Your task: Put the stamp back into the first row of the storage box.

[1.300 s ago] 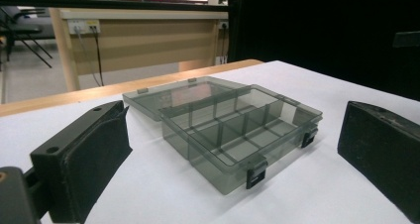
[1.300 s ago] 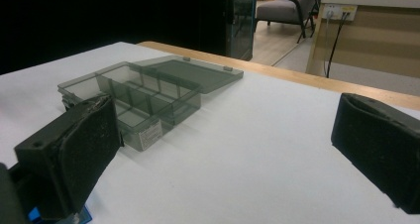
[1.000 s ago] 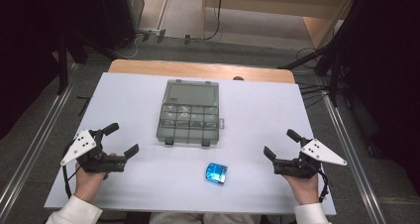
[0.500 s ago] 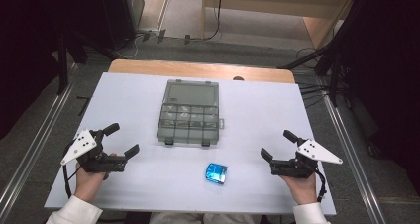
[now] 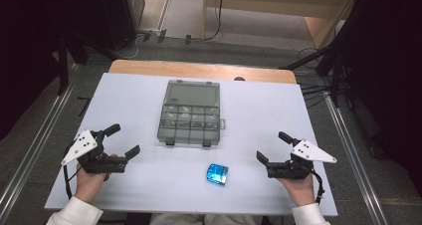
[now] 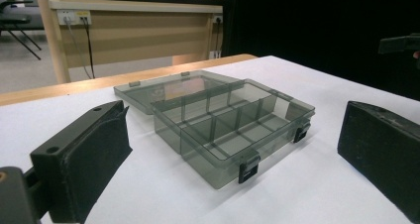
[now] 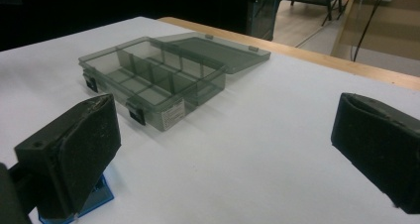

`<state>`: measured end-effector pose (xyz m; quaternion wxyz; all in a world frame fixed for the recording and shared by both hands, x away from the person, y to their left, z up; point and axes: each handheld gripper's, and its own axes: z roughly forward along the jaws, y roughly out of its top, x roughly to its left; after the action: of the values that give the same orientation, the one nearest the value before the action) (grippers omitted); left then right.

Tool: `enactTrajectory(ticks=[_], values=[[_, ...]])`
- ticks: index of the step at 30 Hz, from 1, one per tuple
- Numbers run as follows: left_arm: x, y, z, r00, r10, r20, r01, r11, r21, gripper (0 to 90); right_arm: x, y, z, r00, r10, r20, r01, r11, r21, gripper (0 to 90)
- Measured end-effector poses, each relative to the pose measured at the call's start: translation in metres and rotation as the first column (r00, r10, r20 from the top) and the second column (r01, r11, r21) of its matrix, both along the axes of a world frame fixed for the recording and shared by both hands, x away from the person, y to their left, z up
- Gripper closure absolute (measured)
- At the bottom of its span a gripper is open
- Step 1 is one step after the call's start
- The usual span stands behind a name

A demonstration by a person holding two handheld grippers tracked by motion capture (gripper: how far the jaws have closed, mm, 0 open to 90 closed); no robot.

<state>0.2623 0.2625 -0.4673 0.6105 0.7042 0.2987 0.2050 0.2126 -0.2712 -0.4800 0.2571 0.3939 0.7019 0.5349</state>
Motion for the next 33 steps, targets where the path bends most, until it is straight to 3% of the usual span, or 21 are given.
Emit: enactTrajectory(ticks=[19, 27, 30, 33], values=[[0.000, 0.000, 0.000, 1.0000, -0.007, -0.006, 0.007, 0.9999, -0.011, 0.0, -0.001, 0.032, 0.002, 0.9927, 0.119, -0.018, -0.120, 0.991, -0.053, 0.0], [0.000, 0.001, 0.000, 1.0000, -0.006, -0.007, 0.006, 0.9999, -0.009, 0.0, -0.002, 0.050, 0.001, 0.9814, 0.185, -0.050, -0.189, 0.977, -0.097, 0.0], [0.001, 0.001, 0.000, 0.9999, -0.008, -0.011, 0.008, 0.9999, -0.008, 0.0, -0.002, 0.059, 0.001, 0.9735, 0.212, -0.086, -0.223, 0.964, -0.143, 0.0], [0.001, 0.001, 0.000, 0.9999, -0.010, -0.010, 0.010, 0.9999, -0.007, 0.0, -0.002, 0.064, 0.000, 0.9682, 0.228, -0.103, -0.242, 0.958, -0.155, 0.0]])
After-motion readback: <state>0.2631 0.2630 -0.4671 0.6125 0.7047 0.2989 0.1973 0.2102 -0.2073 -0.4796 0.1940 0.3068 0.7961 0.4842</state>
